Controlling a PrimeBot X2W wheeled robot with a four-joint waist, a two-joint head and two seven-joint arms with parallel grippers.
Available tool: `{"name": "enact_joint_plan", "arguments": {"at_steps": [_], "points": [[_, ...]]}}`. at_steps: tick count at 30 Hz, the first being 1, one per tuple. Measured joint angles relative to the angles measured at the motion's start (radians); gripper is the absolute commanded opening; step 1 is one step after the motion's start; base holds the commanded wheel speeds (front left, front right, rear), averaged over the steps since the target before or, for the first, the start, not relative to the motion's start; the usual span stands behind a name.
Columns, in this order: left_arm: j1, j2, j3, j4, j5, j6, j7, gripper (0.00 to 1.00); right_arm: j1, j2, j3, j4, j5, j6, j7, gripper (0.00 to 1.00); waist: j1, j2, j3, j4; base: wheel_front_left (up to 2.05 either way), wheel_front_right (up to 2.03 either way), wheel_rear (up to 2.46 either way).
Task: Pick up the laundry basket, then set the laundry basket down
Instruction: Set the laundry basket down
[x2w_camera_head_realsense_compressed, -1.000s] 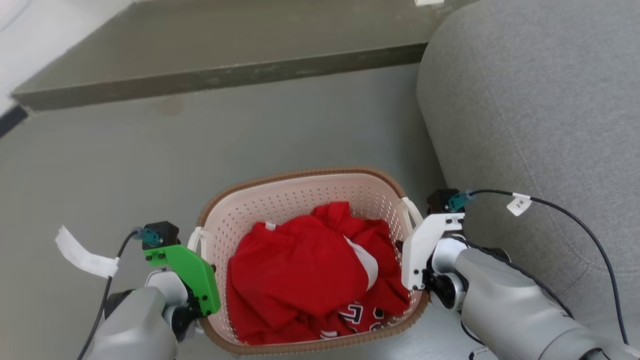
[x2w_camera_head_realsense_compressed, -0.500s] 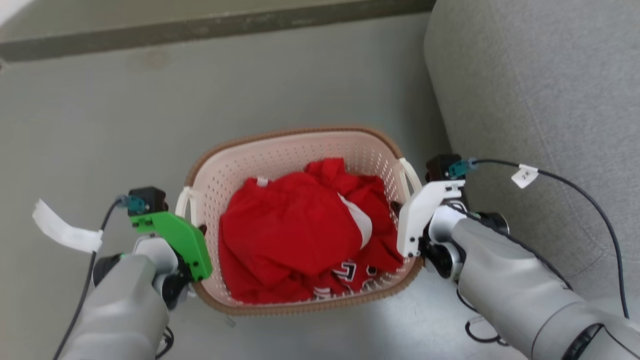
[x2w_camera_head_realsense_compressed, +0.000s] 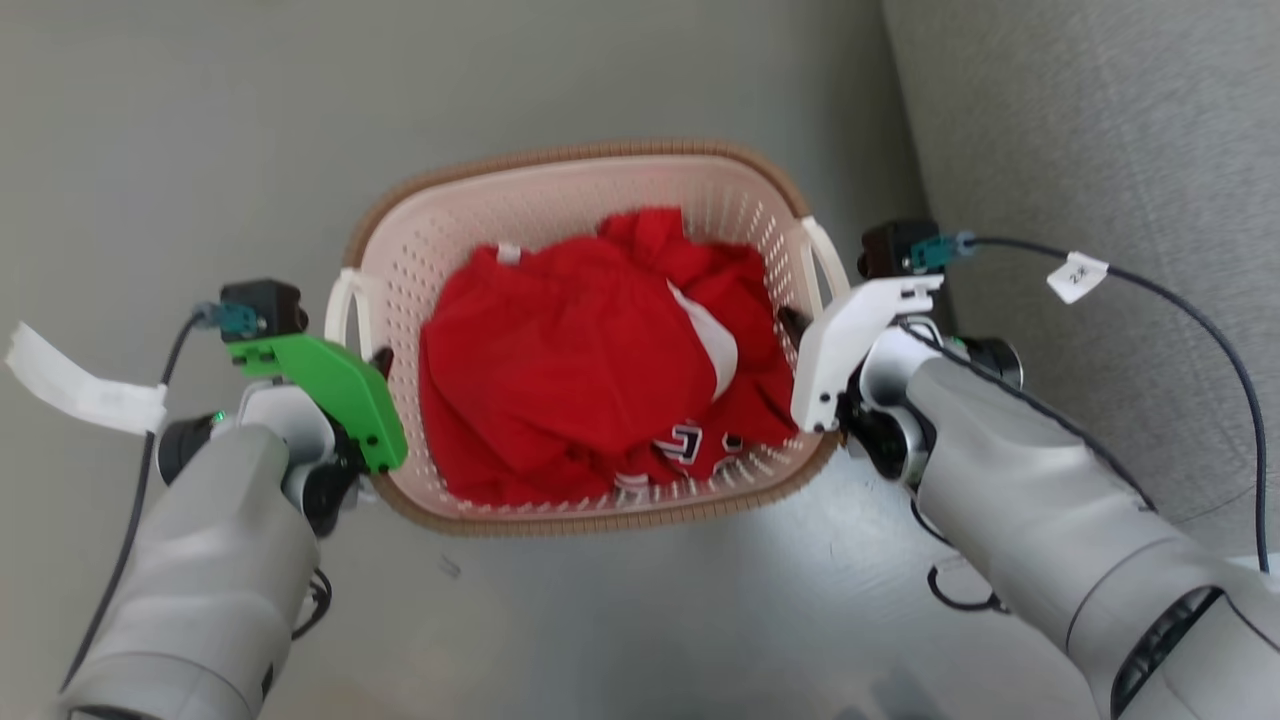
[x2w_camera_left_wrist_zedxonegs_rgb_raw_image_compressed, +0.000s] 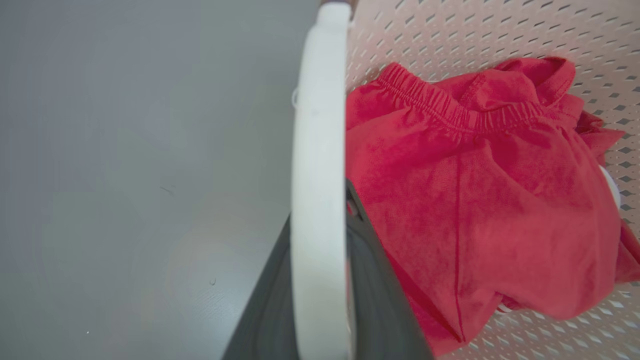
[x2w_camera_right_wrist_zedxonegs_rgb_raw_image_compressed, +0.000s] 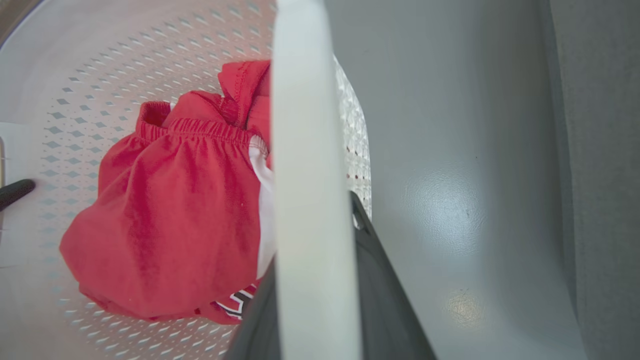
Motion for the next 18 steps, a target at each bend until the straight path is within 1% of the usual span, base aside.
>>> {"name": "enact_joint_plan", "arguments": {"at_steps": [18], "points": [[-0.134,0.004,0.009,-0.012,0.014,0.001,-0.062,0.00,-0.146,-0.005,-0.007,0.030,-0.005,0.011,-0.070,0.00,0.0001,0.0000,0.200,0.047,0.00,0.00,0.00]]}}
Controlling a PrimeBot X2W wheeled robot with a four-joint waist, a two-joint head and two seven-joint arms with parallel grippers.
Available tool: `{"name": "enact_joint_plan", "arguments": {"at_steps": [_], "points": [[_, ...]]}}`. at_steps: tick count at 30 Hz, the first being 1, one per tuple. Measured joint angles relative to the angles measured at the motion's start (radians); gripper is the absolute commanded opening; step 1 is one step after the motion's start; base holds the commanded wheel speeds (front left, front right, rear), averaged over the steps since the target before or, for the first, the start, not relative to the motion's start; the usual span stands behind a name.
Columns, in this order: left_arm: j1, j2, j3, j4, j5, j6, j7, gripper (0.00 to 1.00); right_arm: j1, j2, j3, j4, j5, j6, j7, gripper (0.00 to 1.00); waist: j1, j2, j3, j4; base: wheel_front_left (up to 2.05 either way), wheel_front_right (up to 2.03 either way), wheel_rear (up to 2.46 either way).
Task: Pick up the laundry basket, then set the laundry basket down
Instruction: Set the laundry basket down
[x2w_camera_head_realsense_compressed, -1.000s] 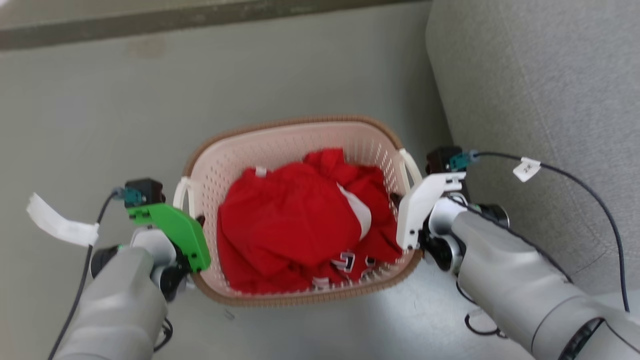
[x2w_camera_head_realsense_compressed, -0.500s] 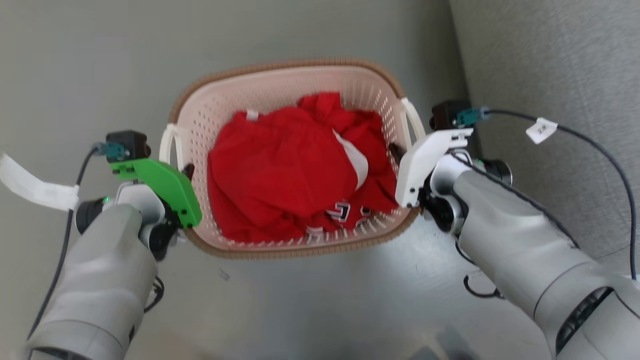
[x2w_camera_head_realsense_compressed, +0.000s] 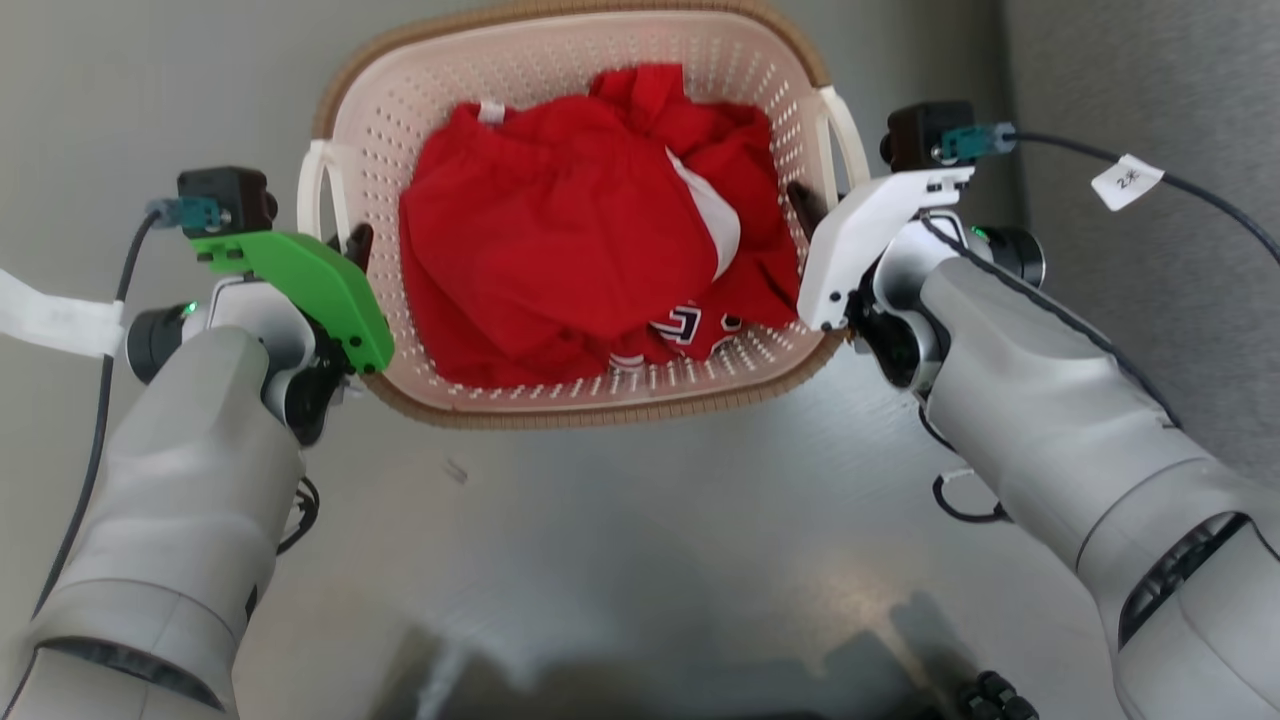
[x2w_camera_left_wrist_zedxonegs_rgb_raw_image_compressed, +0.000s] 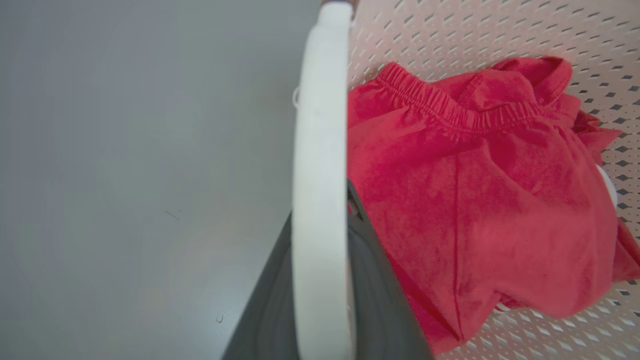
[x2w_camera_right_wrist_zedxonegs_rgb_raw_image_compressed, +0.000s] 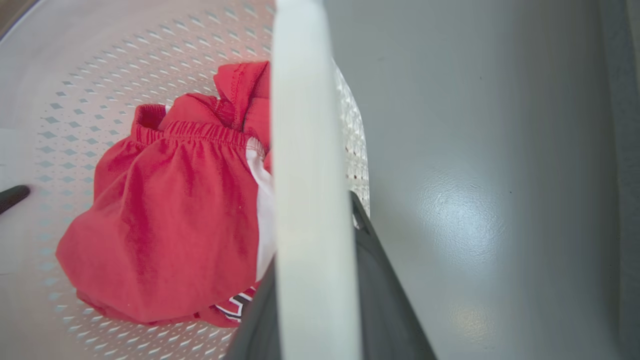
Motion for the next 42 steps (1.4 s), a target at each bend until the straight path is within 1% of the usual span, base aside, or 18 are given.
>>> {"name": "enact_joint_plan", "arguments": {"at_steps": [9,18,33,42], "points": [[-0.036,-0.004,0.001,0.004,0.004,0.000,-0.033,0.00,-0.040,-0.001,0.001,0.017,-0.007,0.016,-0.035,0.00,0.0000,0.0000,0.083,0.031,0.00,0.00,0.00],[-0.072,-0.006,0.002,0.014,0.011,0.000,-0.064,0.00,-0.082,-0.001,0.009,0.030,-0.010,0.020,-0.063,0.00,0.0000,0.0000,0.146,0.054,0.00,0.00,0.00],[-0.107,-0.011,-0.005,0.026,0.035,0.000,-0.105,0.00,-0.109,-0.001,0.018,0.042,-0.010,0.026,-0.106,0.00,-0.0001,0.0000,0.214,0.062,0.00,0.00,0.00],[-0.115,-0.020,-0.009,0.042,0.039,0.000,-0.122,0.00,-0.115,-0.001,0.021,0.058,-0.008,0.026,-0.123,0.00,-0.0001,0.0000,0.230,0.061,0.00,0.00,0.00]]}}
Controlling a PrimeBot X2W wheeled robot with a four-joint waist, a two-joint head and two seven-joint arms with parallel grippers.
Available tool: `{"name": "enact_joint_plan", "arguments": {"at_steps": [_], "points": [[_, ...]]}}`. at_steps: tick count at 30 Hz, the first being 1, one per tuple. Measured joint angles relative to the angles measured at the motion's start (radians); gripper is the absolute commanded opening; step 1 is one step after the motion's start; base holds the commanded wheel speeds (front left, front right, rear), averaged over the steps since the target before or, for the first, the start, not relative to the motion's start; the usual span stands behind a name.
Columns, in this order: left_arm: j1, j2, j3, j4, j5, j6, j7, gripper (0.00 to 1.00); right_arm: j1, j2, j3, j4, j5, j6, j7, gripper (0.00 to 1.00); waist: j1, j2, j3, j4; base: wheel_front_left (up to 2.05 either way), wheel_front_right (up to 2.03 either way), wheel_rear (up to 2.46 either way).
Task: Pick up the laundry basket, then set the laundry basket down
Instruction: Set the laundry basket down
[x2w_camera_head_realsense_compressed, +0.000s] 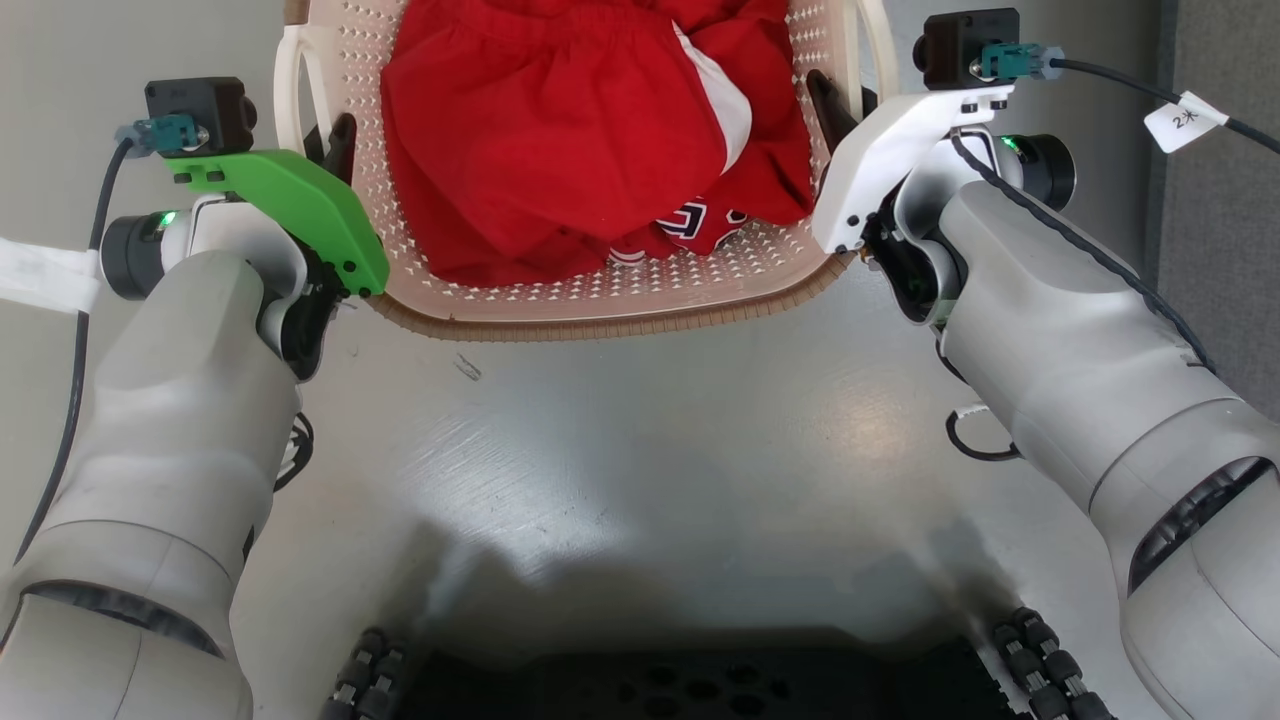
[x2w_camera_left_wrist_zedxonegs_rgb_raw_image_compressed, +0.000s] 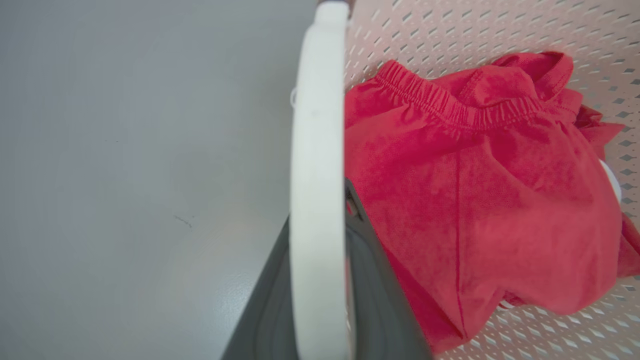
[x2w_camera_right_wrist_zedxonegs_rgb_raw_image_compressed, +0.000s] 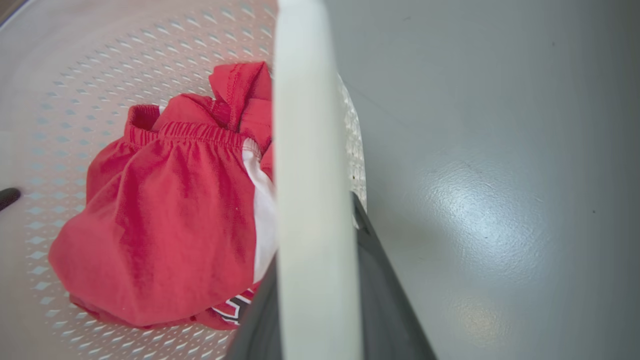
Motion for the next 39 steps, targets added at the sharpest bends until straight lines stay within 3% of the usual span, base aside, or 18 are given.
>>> {"name": "enact_joint_plan", "arguments": {"at_steps": [35,38,39], "points": [[-0.023,-0.011,-0.027,0.026,0.009,0.000,-0.035,0.00,-0.010,0.000,0.024,0.012,0.028,0.000,-0.035,0.00,0.0000,0.0000,0.039,-0.001,0.00,0.00,0.00],[-0.023,-0.011,-0.031,0.029,0.011,0.000,-0.037,0.28,-0.011,0.000,0.027,0.013,0.030,0.000,-0.035,0.13,-0.0001,0.0000,0.041,-0.002,0.00,0.00,0.00],[-0.024,-0.010,-0.031,0.030,0.012,0.000,-0.040,0.48,-0.011,0.000,0.030,0.014,0.030,0.000,-0.035,0.20,0.0000,0.0000,0.041,-0.002,0.00,0.00,0.00]]}}
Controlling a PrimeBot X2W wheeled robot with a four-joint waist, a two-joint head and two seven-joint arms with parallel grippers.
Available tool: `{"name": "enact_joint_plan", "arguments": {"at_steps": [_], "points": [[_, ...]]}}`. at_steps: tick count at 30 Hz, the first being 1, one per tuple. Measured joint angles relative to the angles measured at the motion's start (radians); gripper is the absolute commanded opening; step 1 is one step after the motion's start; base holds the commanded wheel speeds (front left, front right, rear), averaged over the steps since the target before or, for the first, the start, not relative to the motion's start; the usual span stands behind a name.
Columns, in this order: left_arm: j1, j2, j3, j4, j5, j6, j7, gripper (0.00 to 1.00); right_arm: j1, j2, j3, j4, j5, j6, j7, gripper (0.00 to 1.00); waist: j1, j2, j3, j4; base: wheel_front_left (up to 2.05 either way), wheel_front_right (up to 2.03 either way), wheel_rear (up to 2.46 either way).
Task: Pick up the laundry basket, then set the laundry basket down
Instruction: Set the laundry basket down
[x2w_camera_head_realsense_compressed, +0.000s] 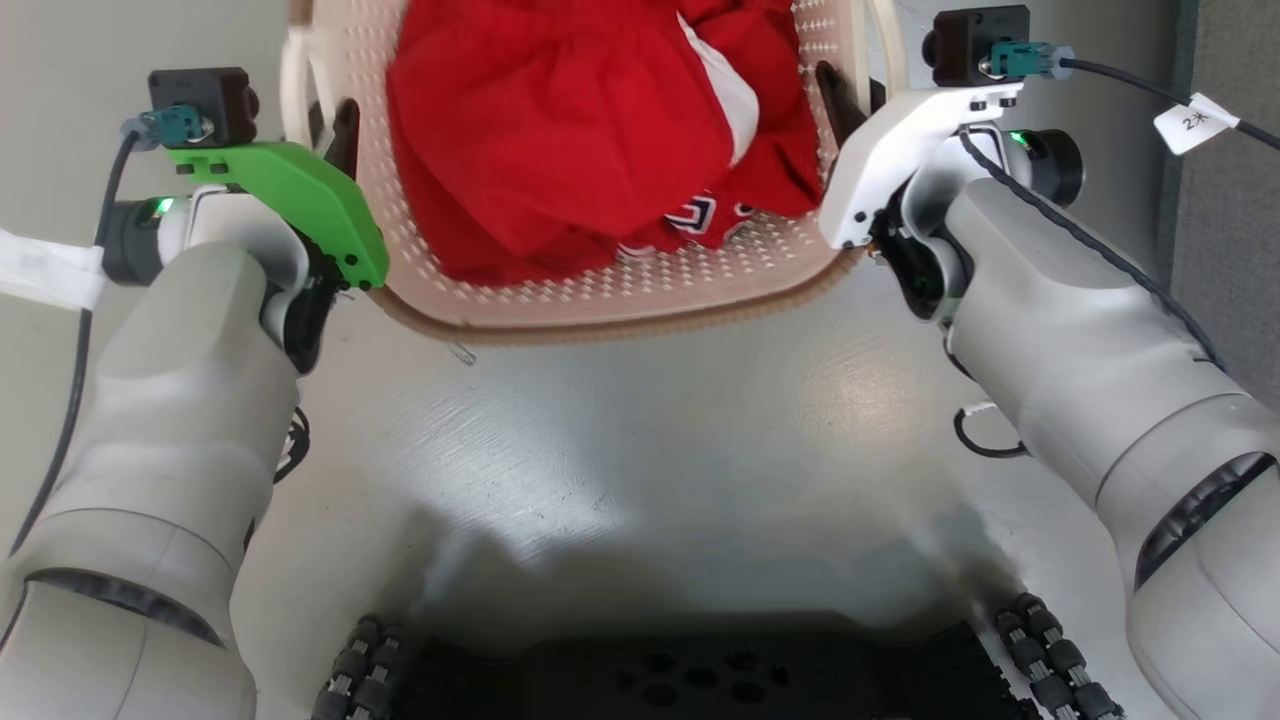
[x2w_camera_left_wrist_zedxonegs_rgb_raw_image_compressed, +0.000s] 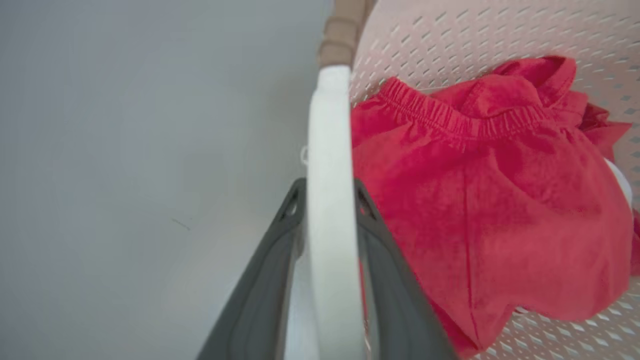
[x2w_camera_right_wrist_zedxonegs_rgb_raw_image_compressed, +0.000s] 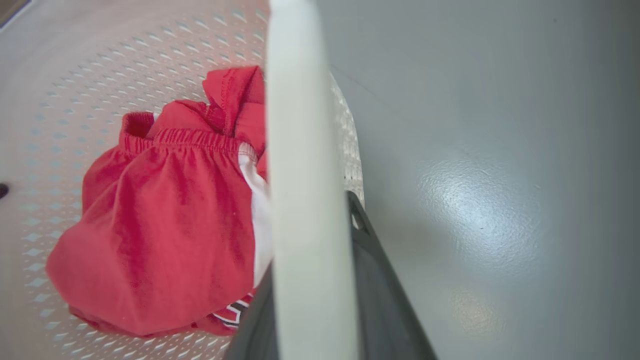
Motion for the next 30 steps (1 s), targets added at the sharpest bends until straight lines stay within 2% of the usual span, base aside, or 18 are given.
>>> {"name": "enact_joint_plan", "arguments": {"at_steps": [1,2,4,30], "points": [[-0.002,0.002,0.000,0.001,0.000,0.000,-0.003,0.90,0.000,-0.002,0.003,0.002,0.000,0.000,0.000,0.28,0.0000,0.0000,0.000,0.000,0.00,0.00,0.00],[-0.004,0.002,-0.001,0.001,0.002,0.000,-0.003,1.00,0.000,-0.004,0.006,0.004,0.000,0.000,0.000,0.43,0.0000,0.0000,0.001,0.000,0.00,0.00,0.00],[-0.006,0.006,-0.001,0.004,0.003,0.000,-0.006,1.00,0.000,-0.007,0.006,0.004,0.002,0.008,0.000,1.00,0.0000,0.0000,0.001,0.000,0.00,0.00,0.00],[-0.012,0.013,-0.014,0.007,-0.003,0.000,-0.012,1.00,-0.004,-0.004,0.021,0.002,0.032,0.007,-0.017,1.00,0.0000,0.0000,-0.034,-0.002,0.00,0.00,0.00]]}}
